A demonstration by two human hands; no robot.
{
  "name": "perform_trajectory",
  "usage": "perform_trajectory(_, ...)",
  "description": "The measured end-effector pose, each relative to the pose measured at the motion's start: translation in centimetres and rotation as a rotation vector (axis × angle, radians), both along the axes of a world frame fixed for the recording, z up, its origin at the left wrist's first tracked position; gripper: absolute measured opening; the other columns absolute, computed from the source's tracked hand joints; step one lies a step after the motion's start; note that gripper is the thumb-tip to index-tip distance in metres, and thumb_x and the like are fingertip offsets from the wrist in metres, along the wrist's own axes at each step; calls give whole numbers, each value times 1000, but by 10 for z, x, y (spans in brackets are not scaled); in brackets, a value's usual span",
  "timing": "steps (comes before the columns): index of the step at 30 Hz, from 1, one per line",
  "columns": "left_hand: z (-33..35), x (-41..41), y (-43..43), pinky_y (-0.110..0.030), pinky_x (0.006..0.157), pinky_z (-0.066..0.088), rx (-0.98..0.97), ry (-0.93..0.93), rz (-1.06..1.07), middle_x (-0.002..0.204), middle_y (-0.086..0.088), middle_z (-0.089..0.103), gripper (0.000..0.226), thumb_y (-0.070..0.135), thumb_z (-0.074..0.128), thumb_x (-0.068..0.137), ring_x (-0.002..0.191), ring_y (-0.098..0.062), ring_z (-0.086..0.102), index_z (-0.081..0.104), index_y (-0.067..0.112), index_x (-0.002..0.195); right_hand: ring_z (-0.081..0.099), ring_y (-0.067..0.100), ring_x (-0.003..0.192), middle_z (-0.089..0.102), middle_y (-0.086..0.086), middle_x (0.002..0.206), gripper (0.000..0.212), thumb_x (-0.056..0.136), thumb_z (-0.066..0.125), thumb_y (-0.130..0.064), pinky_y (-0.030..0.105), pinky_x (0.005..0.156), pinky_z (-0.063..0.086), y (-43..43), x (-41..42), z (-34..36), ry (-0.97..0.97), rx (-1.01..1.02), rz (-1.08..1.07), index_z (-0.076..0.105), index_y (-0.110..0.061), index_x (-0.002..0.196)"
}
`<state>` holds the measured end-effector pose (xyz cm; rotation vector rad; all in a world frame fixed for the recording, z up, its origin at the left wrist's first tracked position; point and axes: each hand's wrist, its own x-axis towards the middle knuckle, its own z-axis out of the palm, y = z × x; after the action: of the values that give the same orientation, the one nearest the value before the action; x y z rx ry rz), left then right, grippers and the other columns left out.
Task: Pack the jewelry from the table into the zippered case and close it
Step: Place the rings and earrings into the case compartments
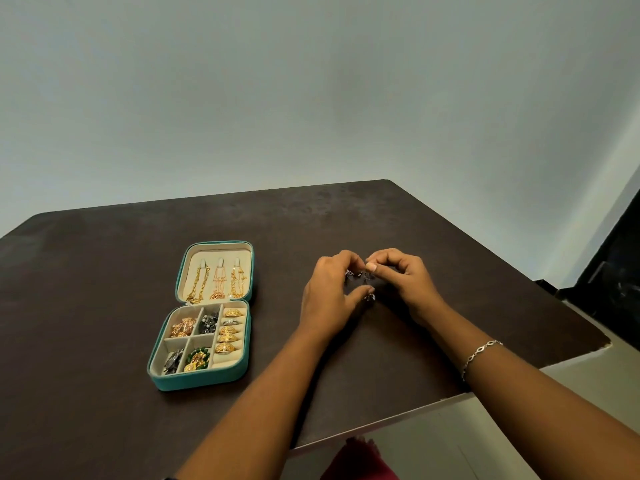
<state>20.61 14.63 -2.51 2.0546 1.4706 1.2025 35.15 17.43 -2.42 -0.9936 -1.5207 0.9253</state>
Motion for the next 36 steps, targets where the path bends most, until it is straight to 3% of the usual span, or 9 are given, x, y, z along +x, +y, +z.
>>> perform_trajectory(7, 3, 3, -2, -24, 66, 41, 44, -3, 33, 90, 4, 55, 22, 23, 67, 78, 80, -9, 51, 48, 22, 90, 59, 1, 57, 65, -6, 60, 14, 87, 53, 2, 14, 54, 47, -6, -5, 5, 53, -58, 160, 60, -2, 75)
perform_trajectory(14, -2, -2, 6, -19, 61, 38, 60, -238, -5, 77, 3, 63, 11, 14, 68, 78, 71, -10, 55, 62, 21, 83, 57, 16, 73, 62, 9, 76, 15, 90, 52, -10, 34, 67, 42, -3, -4, 3, 3, -53, 129, 66, -6, 84)
perform_trajectory(18, 0, -4, 8, -20, 66, 44, 44, -365, -24, 75, 9, 63, 11, 9, 70, 75, 81, -12, 59, 62, 16, 77, 56, 14, 76, 61, 11, 77, 21, 92, 46, -6, 23, 68, 44, -3, -5, 3, 2, -33, 107, 67, -7, 93)
perform_trajectory(20, 0, -5, 10, -16, 69, 46, 24, -491, -39, 79, 3, 68, 13, 3, 69, 75, 81, -10, 62, 61, 13, 74, 54, 12, 74, 61, 5, 74, 23, 93, 44, -7, 19, 62, 41, -2, -5, 2, 35, -42, 69, 67, -9, 93)
perform_trajectory(24, 1, -10, 13, -24, 64, 46, -27, -727, -25, 78, -10, 67, 23, -2, 70, 73, 76, -17, 62, 58, 17, 69, 52, 8, 71, 59, 3, 74, 22, 94, 44, -8, 16, 54, 39, 1, -2, 2, 155, -78, -70, 65, -12, 89)
perform_trajectory(27, 3, -13, 14, -18, 61, 44, -30, -761, -7, 75, -1, 64, 23, -3, 68, 75, 71, -11, 59, 61, 19, 75, 53, 7, 72, 58, 1, 76, 23, 93, 46, -4, 14, 53, 40, 4, -2, 1, 205, -79, -210, 63, -16, 83)
perform_trajectory(31, 5, -17, 14, -11, 59, 43, -24, -795, 1, 78, -1, 65, 20, -4, 63, 79, 68, 0, 59, 67, 15, 87, 53, 12, 83, 61, 1, 86, 22, 89, 50, 1, 22, 66, 42, 10, -6, -3, 41, -56, -229, 63, -17, 85)
perform_trajectory(33, 6, -18, 14, -9, 58, 42, -18, -821, 16, 78, -2, 65, 20, -3, 62, 80, 67, 3, 59, 67, 15, 86, 52, 12, 86, 61, 4, 96, 21, 85, 55, -1, 18, 75, 41, 12, -8, -4, -127, -20, -211, 65, -19, 86)
perform_trajectory(36, 8, -20, 14, -8, 58, 42, -12, -861, 32, 76, -4, 64, 21, -4, 61, 81, 66, 2, 58, 65, 17, 81, 48, 9, 94, 56, 2, 101, 14, 80, 65, -8, 15, 76, 36, 13, -12, -1, -388, 23, -179, 66, -22, 82)
